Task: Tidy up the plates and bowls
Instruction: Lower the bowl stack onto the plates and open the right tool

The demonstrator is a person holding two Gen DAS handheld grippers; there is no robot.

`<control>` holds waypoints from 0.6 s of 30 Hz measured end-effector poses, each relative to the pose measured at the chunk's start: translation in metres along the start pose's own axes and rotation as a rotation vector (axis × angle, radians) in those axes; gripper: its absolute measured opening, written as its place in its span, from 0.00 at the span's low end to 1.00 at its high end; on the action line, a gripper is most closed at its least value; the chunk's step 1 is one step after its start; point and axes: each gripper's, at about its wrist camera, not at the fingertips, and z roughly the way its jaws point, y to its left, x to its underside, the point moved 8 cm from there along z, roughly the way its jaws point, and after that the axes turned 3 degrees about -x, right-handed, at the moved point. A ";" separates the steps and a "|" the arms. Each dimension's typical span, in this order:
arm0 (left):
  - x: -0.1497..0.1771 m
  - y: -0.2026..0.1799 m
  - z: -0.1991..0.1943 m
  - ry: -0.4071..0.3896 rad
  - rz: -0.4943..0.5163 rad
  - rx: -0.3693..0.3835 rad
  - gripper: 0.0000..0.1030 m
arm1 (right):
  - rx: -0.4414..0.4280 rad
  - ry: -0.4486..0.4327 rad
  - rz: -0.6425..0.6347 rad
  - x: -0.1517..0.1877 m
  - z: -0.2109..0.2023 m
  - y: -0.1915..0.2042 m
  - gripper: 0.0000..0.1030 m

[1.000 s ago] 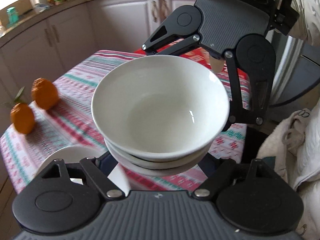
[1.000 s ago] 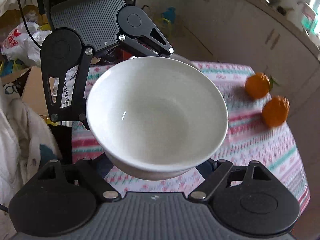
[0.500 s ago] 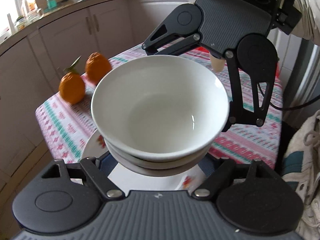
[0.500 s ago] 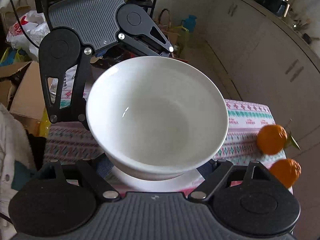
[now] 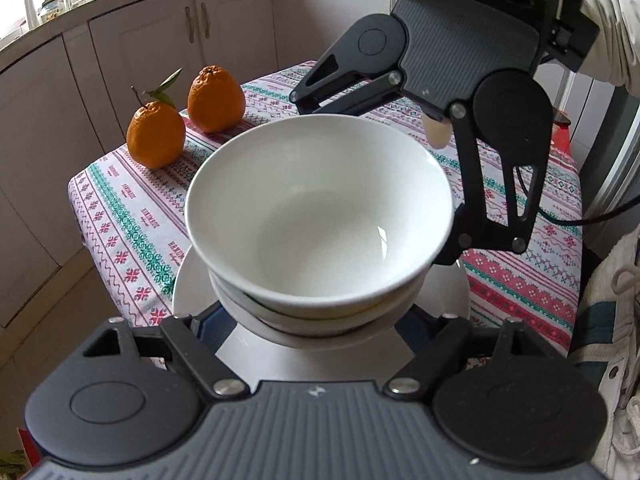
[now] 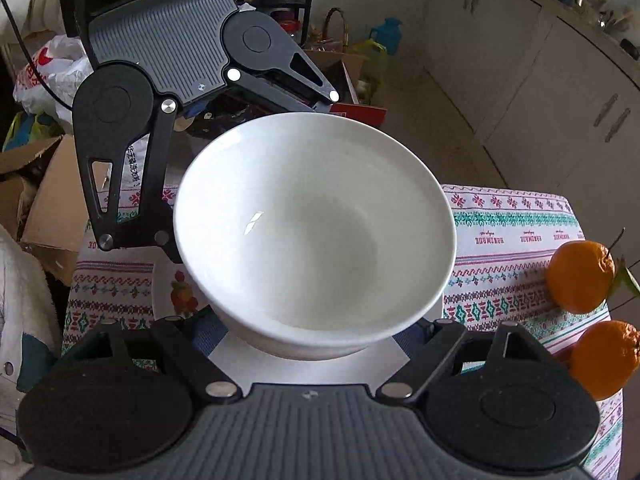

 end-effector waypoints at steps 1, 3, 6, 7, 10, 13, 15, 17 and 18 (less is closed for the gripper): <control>0.000 0.000 0.000 -0.001 -0.003 0.002 0.82 | -0.004 -0.001 0.005 0.000 0.000 -0.001 0.86; 0.000 0.001 0.000 -0.002 -0.005 0.005 0.82 | -0.012 -0.005 0.016 0.003 0.003 -0.008 0.86; -0.001 0.003 0.001 -0.003 -0.019 0.007 0.82 | -0.016 -0.015 0.046 0.005 0.002 -0.012 0.87; -0.001 0.004 0.000 -0.006 -0.029 0.010 0.82 | -0.014 -0.020 0.053 0.005 0.001 -0.013 0.87; -0.002 0.003 -0.001 -0.024 -0.026 0.003 0.90 | 0.001 -0.043 0.047 0.006 -0.001 -0.012 0.96; -0.005 0.002 -0.008 -0.040 -0.031 -0.016 0.92 | 0.009 -0.065 0.048 0.003 -0.007 -0.008 1.00; -0.005 0.001 -0.013 -0.048 -0.040 -0.044 0.95 | 0.025 -0.065 0.055 0.003 -0.009 -0.005 1.00; -0.003 -0.003 -0.019 -0.062 -0.043 -0.067 0.96 | 0.049 -0.058 0.065 0.006 -0.012 0.000 1.00; -0.001 -0.006 -0.022 -0.061 -0.048 -0.087 0.96 | 0.064 -0.054 0.078 0.008 -0.015 0.002 1.00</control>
